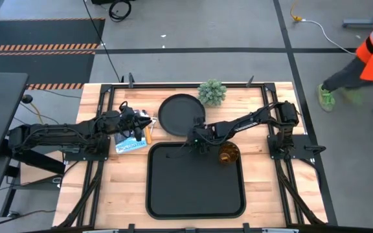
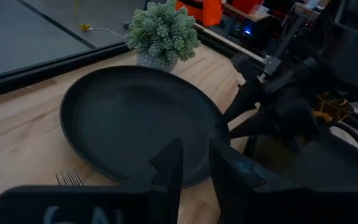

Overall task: Pick and place plate/cup/fork/spoon on tray
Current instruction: Put the black plate on the black serving tray

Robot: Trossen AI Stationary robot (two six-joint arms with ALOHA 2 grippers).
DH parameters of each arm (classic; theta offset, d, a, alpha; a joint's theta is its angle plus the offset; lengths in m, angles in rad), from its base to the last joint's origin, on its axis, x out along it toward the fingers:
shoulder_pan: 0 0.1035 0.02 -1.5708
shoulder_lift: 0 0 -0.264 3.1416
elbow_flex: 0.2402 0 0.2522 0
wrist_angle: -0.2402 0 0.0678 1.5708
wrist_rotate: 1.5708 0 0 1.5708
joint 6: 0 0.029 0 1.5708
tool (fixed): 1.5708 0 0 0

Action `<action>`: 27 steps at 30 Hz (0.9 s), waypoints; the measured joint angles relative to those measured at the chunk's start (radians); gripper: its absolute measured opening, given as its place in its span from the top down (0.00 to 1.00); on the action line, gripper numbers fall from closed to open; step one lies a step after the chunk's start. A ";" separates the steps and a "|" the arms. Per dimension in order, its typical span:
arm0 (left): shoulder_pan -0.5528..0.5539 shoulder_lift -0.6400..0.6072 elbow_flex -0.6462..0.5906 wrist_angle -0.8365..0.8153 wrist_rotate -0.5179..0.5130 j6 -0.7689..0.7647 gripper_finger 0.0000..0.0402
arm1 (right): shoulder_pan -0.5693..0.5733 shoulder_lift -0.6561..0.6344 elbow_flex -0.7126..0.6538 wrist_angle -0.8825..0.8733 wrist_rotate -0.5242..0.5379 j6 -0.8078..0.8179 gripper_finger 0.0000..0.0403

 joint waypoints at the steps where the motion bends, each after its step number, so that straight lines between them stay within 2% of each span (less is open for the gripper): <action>1: 0.000 0.000 0.000 0.000 0.000 0.000 0.78 | -0.006 0.000 0.000 0.002 0.001 -0.001 0.69; 18: 0.000 0.000 0.000 0.000 0.000 0.000 0.78 | -0.015 0.000 0.002 0.007 -0.062 -0.033 0.96; 27: 0.000 -0.001 0.000 0.000 0.000 0.036 0.78 | 0.065 0.000 0.130 -0.087 -0.051 -0.050 0.97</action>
